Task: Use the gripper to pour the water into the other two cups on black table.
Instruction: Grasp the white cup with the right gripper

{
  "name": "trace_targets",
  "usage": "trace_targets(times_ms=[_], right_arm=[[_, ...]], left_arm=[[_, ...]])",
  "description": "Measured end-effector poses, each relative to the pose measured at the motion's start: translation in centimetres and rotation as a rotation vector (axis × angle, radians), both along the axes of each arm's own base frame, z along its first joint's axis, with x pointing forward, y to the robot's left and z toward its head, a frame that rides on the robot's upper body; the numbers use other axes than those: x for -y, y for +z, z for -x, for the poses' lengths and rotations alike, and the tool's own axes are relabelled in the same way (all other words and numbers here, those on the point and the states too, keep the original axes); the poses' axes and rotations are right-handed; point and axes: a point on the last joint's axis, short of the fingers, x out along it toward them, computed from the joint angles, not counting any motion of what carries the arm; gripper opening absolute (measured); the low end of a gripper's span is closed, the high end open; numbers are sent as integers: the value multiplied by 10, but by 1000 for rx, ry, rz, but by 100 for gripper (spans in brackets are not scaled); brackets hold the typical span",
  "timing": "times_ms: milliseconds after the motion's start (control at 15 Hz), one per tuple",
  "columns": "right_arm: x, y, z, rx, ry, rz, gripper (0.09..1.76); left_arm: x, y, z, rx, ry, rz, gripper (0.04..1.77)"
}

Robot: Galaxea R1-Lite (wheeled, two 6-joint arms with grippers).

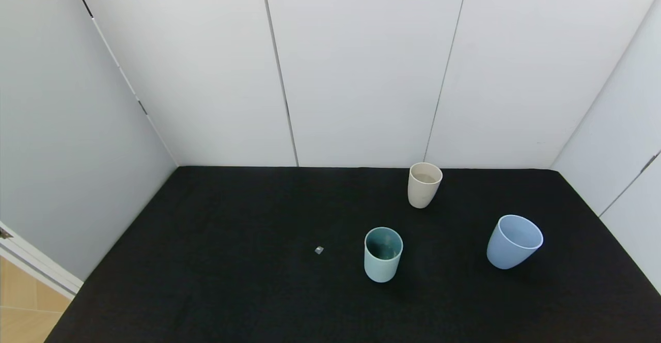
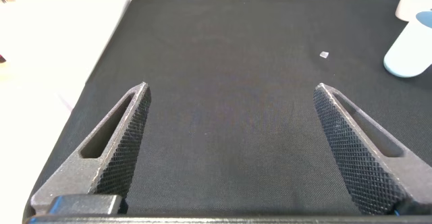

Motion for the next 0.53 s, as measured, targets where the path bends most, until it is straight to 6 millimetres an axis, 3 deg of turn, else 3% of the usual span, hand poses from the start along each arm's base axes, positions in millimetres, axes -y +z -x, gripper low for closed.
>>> trace_targets(times_ms=[267,533], right_arm=[[-1,41,3,-19,36,-1,170],[-1,86,-22,-97,40,-1,171]], left_arm=[[0,0,0,0,0,0,172],[0,0,0,0,0,0,172]])
